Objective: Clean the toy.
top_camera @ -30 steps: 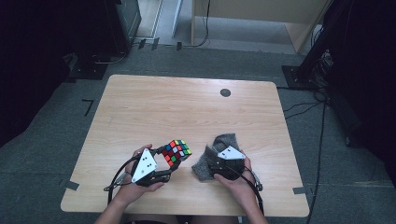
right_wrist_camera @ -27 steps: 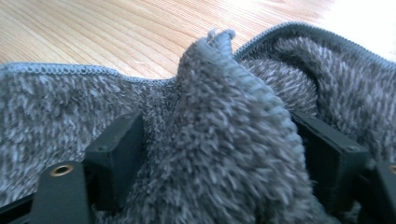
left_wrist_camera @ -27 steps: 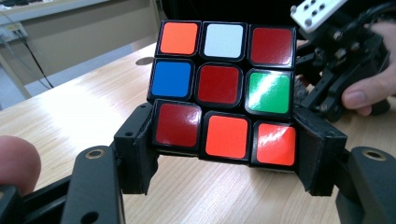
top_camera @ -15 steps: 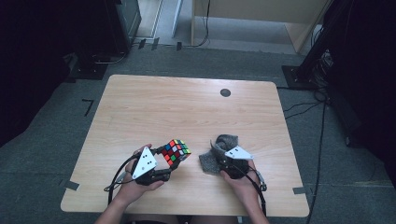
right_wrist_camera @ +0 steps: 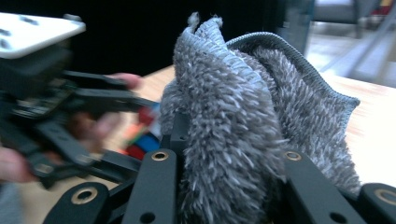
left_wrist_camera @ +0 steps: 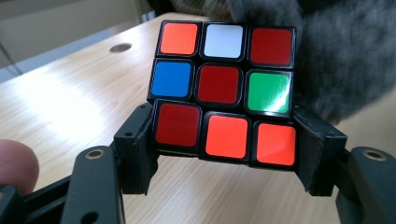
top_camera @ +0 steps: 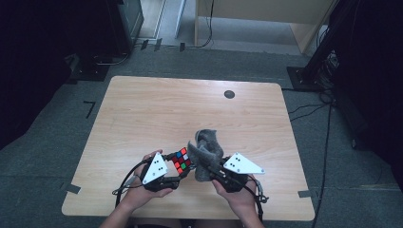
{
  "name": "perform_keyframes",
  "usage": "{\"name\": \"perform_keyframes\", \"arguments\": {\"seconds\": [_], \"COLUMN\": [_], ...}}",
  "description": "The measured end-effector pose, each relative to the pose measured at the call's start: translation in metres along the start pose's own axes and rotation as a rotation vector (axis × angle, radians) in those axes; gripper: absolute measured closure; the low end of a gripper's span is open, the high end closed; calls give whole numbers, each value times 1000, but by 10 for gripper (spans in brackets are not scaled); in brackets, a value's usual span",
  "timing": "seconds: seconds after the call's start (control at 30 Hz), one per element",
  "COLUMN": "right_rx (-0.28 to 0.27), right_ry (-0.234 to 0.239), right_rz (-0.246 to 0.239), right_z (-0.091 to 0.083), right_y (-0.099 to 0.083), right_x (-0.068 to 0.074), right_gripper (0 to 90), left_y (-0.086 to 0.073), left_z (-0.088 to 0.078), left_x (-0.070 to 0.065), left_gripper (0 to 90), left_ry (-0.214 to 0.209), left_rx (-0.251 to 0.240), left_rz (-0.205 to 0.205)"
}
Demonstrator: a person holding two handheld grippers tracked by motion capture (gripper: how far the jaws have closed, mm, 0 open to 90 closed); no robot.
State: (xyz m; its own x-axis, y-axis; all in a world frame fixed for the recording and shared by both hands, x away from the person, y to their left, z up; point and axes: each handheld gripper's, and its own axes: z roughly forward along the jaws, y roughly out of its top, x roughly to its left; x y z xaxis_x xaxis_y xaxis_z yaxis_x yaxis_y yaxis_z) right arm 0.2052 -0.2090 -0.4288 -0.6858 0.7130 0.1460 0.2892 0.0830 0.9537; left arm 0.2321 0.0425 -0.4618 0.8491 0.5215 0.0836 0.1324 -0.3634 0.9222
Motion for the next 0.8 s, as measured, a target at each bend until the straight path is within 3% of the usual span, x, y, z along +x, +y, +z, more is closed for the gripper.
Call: {"name": "perform_keyframes", "arguments": {"seconds": [0.07,0.13,0.27,0.4,0.43,0.53,0.6,0.67,0.73,0.8], "right_rx": [-14,-20,21,-42,-75,-106,-86,-72,-18,-36], "right_ry": [37,57,30,82,111,112,90,85,31,33], "right_rz": [35,85,145,172,171,127,113,154,143,132], "right_z": [3,3,5,-3,-7,-12,-9,-4,-1,-3], "right_y": [-1,-5,-11,0,7,15,12,6,2,3], "right_x": [3,-3,-14,-9,-4,6,6,-2,-6,-4], "right_gripper": [715,714,715,712,712,710,708,707,707,705], "left_y": [2,4,9,9,9,11,13,11,9,8], "left_z": [-3,-9,-16,-17,-17,-17,-17,-16,-15,-12], "left_x": [-1,1,6,6,5,1,-1,0,3,3], "left_gripper": [338,337,336,337,337,337,337,337,337,337], "left_ry": [7,-2,-7,-17,-17,-36,-32,-17,-6,7], "left_rx": [-11,-44,-91,-93,-92,-106,-106,-92,-76,-54], "left_rz": [13,2,-14,-13,-10,6,21,20,22,26]}}
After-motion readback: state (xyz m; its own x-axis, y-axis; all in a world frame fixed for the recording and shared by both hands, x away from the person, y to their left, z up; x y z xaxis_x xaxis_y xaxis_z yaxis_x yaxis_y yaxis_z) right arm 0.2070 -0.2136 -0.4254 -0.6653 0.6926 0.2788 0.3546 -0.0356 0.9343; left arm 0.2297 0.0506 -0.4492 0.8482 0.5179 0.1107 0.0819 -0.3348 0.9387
